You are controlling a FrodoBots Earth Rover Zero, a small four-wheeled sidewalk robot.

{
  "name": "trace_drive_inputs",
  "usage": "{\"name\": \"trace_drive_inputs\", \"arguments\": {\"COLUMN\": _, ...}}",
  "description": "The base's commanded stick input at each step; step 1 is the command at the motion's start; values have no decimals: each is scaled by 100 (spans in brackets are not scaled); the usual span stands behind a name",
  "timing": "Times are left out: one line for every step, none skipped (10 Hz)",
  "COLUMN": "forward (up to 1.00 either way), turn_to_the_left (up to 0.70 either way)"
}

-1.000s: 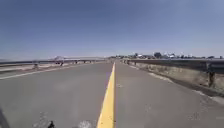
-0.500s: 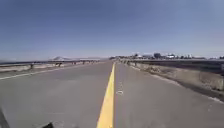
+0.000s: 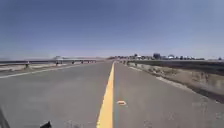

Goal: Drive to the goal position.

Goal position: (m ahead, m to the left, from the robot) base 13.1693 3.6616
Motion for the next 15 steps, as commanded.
{"name": "trace_drive_inputs", "arguments": {"forward": 85, "turn_to_the_left": 0}}
{"name": "trace_drive_inputs", "arguments": {"forward": 85, "turn_to_the_left": 0}}
{"name": "trace_drive_inputs", "arguments": {"forward": 85, "turn_to_the_left": 0}}
{"name": "trace_drive_inputs", "arguments": {"forward": 85, "turn_to_the_left": 0}}
{"name": "trace_drive_inputs", "arguments": {"forward": 85, "turn_to_the_left": 0}}
{"name": "trace_drive_inputs", "arguments": {"forward": 85, "turn_to_the_left": 0}}
{"name": "trace_drive_inputs", "arguments": {"forward": 85, "turn_to_the_left": 0}}
{"name": "trace_drive_inputs", "arguments": {"forward": 85, "turn_to_the_left": 0}}
{"name": "trace_drive_inputs", "arguments": {"forward": 85, "turn_to_the_left": 0}}
{"name": "trace_drive_inputs", "arguments": {"forward": 85, "turn_to_the_left": 0}}
{"name": "trace_drive_inputs", "arguments": {"forward": 85, "turn_to_the_left": 0}}
{"name": "trace_drive_inputs", "arguments": {"forward": 85, "turn_to_the_left": 0}}
{"name": "trace_drive_inputs", "arguments": {"forward": 85, "turn_to_the_left": 0}}
{"name": "trace_drive_inputs", "arguments": {"forward": 85, "turn_to_the_left": 0}}
{"name": "trace_drive_inputs", "arguments": {"forward": 85, "turn_to_the_left": 0}}
